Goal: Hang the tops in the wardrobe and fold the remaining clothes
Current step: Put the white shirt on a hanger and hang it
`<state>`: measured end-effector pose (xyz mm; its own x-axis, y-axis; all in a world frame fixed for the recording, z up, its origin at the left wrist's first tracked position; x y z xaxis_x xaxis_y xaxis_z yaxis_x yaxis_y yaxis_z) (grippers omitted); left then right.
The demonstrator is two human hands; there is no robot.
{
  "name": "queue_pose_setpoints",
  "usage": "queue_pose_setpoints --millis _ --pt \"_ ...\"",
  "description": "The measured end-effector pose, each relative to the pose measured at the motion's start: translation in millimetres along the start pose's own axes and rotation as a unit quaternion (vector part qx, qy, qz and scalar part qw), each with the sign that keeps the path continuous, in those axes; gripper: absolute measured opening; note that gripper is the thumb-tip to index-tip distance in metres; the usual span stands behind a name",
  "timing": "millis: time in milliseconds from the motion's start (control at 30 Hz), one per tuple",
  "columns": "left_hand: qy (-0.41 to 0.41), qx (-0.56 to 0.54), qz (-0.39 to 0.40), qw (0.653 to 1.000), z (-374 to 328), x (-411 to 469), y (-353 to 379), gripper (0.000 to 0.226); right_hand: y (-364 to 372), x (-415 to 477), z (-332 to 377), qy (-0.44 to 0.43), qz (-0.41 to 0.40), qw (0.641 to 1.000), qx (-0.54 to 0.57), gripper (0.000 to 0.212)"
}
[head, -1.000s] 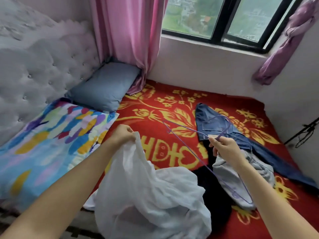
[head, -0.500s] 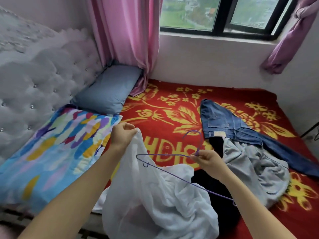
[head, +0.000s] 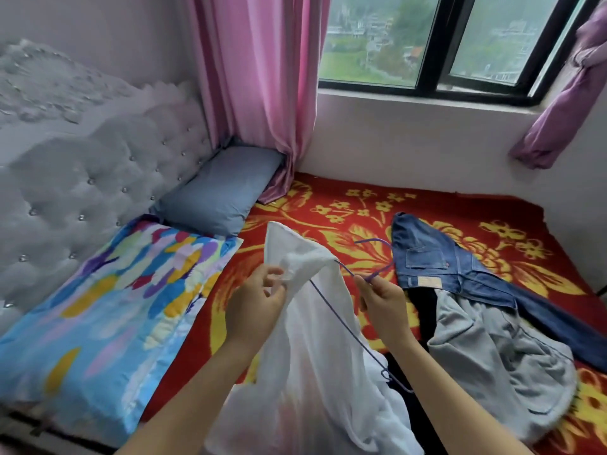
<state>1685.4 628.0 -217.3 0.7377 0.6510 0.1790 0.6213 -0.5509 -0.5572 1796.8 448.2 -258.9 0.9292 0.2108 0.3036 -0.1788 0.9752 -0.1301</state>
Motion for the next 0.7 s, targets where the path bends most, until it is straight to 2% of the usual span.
queue_pose_setpoints --millis 67,133,167,233,300,400,467,500,567,600,667,700 --pt "0.114 0.176 -0.048 0.977 -8 5 -6 0.033 -4 7 15 -0.021 0.025 0.999 0.008 0.038" --pt "0.222 0.265 -0.112 0.932 -30 12 -12 0.042 -5 11 27 -0.039 0.043 0.998 0.021 0.04" --pt "0.276 0.287 -0.109 0.911 -42 18 -13 0.044 -5 12 33 -0.045 0.051 0.997 0.03 0.037" --pt "0.367 0.3 -0.045 0.879 -58 30 -8 0.041 -5 13 42 -0.049 0.069 0.995 0.046 0.028" --pt "0.426 0.277 0.012 0.861 -65 39 -9 0.03 -6 13 46 -0.055 0.083 0.994 0.043 0.027" --pt "0.452 0.203 0.081 0.865 -66 48 -19 0.007 -8 15 48 -0.061 0.119 0.991 -0.001 0.027" --pt "0.444 0.184 0.079 0.873 -66 54 -24 0.011 -15 19 48 -0.059 0.133 0.989 -0.036 0.02" --pt "0.435 0.185 0.067 0.879 -66 58 -27 0.012 -22 23 43 -0.047 0.123 0.991 -0.037 0.025" --pt "0.41 0.179 0.032 0.894 -65 65 -36 0.014 -40 32 22 0.028 0.042 0.999 -0.008 0.05" --pt "0.398 0.169 0.017 0.902 -63 69 -42 0.016 -50 34 4 0.084 -0.012 0.996 -0.014 0.051" --pt "0.373 0.14 -0.006 0.917 -59 77 -56 0.02 -62 28 -39 0.208 -0.077 0.972 -0.075 0.034" --pt "0.364 0.122 -0.015 0.923 -58 80 -63 0.021 -61 22 -59 0.263 -0.067 0.957 -0.101 0.026"
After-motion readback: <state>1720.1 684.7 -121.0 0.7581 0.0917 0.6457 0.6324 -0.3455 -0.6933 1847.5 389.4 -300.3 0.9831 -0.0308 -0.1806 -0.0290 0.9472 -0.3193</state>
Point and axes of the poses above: each hand's wrist, its own x-axis towards the middle knuckle, its own y-axis out of the palm, z = x × y, the point moved 4 cm from there along x, towards the middle knuckle, and after that the axes turned 6 degrees about -y, right-handed, at the moved point
